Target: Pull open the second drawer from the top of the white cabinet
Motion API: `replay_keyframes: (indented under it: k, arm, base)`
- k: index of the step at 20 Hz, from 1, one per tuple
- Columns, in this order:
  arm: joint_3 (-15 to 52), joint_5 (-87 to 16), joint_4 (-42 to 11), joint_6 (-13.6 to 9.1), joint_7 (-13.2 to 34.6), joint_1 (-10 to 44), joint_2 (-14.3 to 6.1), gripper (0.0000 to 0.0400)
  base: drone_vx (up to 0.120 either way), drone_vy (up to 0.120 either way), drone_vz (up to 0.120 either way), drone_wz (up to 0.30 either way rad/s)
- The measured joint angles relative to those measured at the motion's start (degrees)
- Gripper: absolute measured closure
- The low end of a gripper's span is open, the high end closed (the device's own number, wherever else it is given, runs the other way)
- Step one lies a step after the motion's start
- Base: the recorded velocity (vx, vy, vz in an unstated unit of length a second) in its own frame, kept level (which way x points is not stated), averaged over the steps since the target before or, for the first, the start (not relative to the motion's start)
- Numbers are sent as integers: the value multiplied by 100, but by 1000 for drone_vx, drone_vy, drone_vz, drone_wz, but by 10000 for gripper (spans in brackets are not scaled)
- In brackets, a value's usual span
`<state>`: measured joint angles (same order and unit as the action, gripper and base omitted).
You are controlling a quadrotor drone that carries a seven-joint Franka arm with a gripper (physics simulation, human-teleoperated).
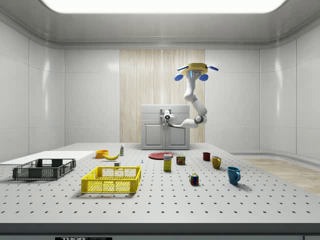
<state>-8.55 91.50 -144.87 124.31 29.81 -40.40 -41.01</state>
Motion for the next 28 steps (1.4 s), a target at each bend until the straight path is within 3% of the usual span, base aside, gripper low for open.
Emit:
replay_keyframes:
  k: [1,3,6,12,13,14,17,18,20,28]
  arm:
    - [6,19,-9,-17,-47,20,3,190]
    - [67,-286,65,-17,694,93,-111,85]
    - [-51,-222,-51,-92,209,105,-144,158]
    - [-256,-388,-244,-382,106,299,-347,199]
    - [-320,-317,-310,-427,-246,304,-317,222]
    - [-338,-318,-323,-463,-226,332,-344,239]
    - [-381,-661,-296,-558,368,440,-533,159]
    - [-412,-858,-272,-580,673,459,-630,108]
    - [-556,-818,-375,-669,288,479,-633,177]
    - [-914,-1029,-542,-1024,97,685,-789,252]
  base:
    - [0,0,0,0]
    - [0,0,0,0]
    - [0,0,0,0]
    - [0,0,0,0]
    - [0,0,0,0]
    - [0,0,0,0]
    - [0,0,0,0]
    - [0,0,0,0]
    - [0,0,0,0]
    - [0,0,0,0]
